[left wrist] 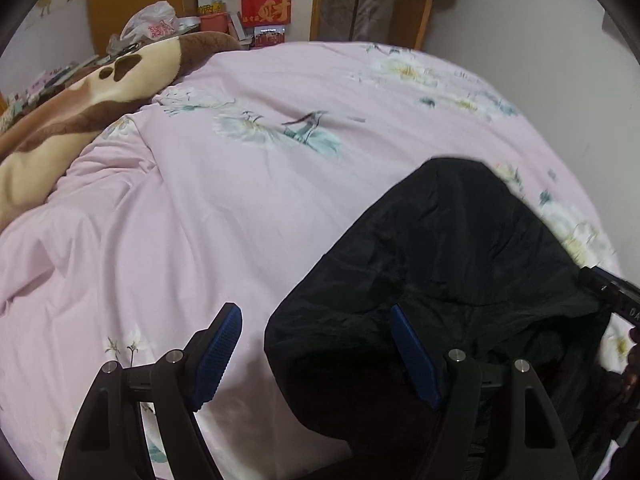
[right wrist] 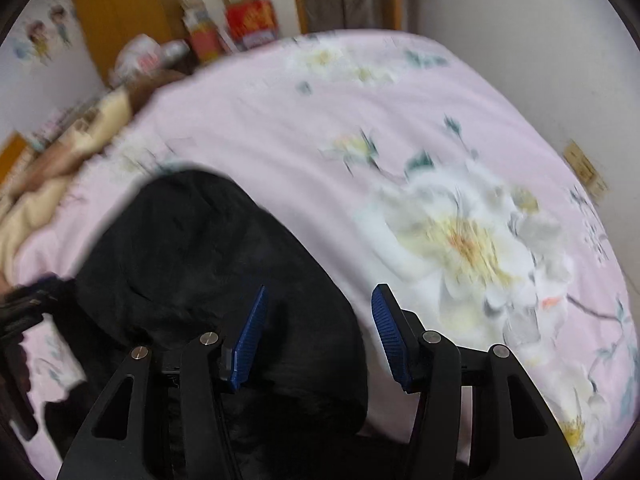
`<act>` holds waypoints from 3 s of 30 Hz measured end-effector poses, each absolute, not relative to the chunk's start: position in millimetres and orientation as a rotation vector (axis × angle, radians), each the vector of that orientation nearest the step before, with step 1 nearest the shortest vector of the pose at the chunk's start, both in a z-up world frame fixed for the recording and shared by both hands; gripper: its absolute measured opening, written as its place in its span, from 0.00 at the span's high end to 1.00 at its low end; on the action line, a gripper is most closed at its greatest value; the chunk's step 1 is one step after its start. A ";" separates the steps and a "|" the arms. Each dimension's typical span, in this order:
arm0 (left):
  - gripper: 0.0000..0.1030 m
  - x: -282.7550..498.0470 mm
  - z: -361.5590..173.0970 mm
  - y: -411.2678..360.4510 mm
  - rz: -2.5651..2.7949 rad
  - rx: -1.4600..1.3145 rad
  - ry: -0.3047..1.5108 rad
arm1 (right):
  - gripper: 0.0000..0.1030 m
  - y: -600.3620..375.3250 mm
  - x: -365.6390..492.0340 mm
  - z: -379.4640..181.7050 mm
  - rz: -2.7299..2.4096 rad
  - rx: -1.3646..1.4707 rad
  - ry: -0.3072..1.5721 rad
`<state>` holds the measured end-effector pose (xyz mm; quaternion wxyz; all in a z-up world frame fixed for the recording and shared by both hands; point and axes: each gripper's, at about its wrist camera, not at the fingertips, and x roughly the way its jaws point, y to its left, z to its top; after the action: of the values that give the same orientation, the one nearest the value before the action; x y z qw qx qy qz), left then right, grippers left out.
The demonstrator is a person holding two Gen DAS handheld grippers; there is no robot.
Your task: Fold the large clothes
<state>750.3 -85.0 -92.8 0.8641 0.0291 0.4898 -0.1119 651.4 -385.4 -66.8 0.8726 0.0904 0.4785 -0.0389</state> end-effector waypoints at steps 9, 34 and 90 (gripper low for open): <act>0.76 747.5 -117.9 -78.3 -0.187 -0.004 1.097 | 0.74 -377.6 645.3 -89.4 -0.066 0.162 1.056; 0.90 538.3 -55.1 -40.7 -0.195 -0.106 0.752 | 0.93 -348.1 458.8 -9.2 0.030 0.016 0.637; 0.39 452.0 -124.2 -83.7 -0.297 -0.050 0.911 | 0.68 -287.8 392.8 -111.0 0.183 0.082 0.883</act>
<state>452.0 -83.7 -124.2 0.8872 -0.0240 0.4381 -0.1427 392.8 -287.8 -111.0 0.8992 0.0398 0.4267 0.0883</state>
